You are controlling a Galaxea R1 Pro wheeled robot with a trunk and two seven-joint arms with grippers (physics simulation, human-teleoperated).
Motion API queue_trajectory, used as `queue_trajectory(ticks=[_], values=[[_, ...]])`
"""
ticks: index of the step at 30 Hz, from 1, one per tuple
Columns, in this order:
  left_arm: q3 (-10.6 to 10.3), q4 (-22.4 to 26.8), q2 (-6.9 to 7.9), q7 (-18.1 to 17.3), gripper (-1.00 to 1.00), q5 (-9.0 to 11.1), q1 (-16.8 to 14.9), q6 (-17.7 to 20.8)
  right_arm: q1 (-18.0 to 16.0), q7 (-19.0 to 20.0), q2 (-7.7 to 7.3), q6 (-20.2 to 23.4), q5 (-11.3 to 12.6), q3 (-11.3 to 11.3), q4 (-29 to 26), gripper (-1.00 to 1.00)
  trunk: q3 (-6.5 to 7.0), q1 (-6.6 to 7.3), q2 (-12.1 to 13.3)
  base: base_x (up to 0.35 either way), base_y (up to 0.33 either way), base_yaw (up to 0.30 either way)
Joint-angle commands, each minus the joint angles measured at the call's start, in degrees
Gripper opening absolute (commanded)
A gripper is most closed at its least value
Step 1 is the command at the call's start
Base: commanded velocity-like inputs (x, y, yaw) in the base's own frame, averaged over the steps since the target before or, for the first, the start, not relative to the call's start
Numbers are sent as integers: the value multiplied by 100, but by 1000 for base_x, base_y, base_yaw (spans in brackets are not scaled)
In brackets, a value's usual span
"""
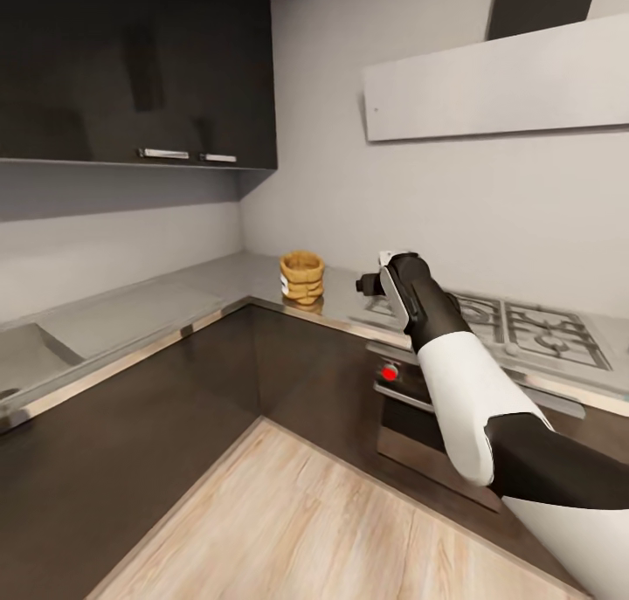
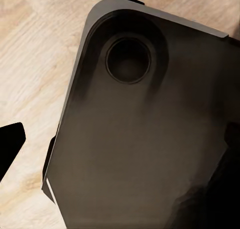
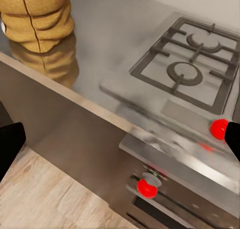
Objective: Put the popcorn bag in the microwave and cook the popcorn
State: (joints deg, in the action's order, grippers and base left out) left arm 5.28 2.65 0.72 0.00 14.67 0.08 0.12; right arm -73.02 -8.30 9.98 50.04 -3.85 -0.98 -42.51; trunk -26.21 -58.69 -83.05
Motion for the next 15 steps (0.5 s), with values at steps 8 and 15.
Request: queue_trajectory(ticks=[8,15], values=[[44,8,-1,4,100,16,1,46,-10,43,1,24,-30,-15,-59,100,-6,-3,-3,323,147,0],[44,8,-1,9,100,16,1,41,-15,35,1,8,-36,-40,-90,100,-6,-3,-3,329,8,0]])
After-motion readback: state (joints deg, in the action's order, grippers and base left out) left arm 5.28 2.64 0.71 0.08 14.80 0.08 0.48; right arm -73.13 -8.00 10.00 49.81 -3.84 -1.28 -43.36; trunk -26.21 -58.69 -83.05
